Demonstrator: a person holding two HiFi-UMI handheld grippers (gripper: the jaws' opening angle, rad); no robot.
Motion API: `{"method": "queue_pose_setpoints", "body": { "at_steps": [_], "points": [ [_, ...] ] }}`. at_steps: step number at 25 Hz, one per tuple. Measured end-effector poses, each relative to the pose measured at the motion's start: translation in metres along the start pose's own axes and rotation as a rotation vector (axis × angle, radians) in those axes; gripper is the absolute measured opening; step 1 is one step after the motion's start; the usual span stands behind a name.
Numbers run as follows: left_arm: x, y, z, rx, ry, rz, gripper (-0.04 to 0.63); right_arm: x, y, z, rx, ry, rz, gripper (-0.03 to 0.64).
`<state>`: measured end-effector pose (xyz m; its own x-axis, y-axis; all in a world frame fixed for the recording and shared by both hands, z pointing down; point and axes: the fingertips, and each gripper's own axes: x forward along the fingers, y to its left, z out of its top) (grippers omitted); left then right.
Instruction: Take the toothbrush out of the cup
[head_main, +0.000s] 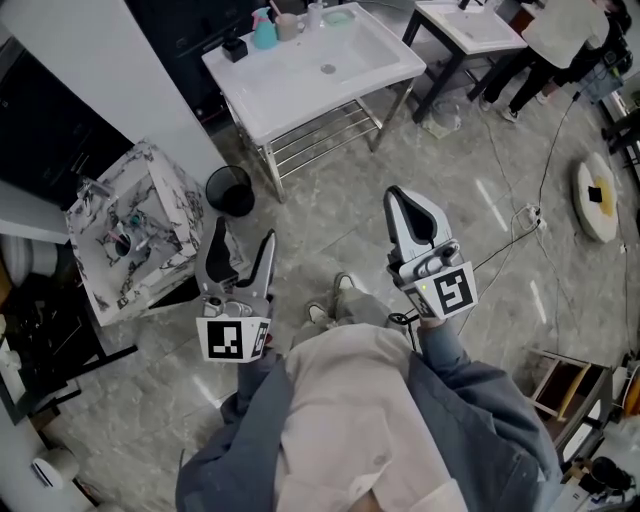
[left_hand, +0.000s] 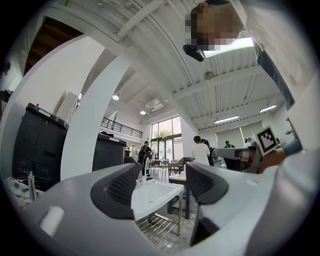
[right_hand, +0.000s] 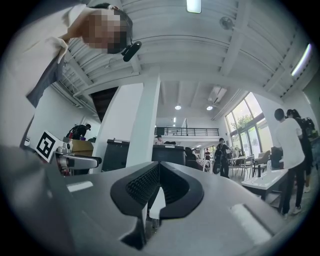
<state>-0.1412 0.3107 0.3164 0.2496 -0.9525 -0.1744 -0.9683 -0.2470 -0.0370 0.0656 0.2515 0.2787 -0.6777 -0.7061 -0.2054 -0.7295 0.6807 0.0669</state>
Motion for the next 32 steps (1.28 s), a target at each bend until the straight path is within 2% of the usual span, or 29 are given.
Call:
{"method": "queue_pose_setpoints", "body": {
  "at_steps": [2, 11, 21, 32],
  "points": [
    [0.008, 0.001, -0.002, -0.006, -0.003, -0.004, 0.324, 0.003, -0.007, -0.001, -0.001, 0.000, -0.009, 0.008],
    [0.069, 0.022, -0.012, 0.017, -0.011, 0.006, 0.324, 0.054, -0.055, -0.014, 0.007, -0.041, 0.003, 0.008],
    [0.188, 0.058, -0.017, 0.048, -0.009, 0.073, 0.324, 0.163, -0.144, -0.028, 0.016, -0.060, 0.068, 0.008],
    [0.315, 0.076, -0.043, 0.045, 0.027, 0.102, 0.324, 0.256, -0.239, -0.063, 0.051, -0.040, 0.124, 0.008]
  ]
}}
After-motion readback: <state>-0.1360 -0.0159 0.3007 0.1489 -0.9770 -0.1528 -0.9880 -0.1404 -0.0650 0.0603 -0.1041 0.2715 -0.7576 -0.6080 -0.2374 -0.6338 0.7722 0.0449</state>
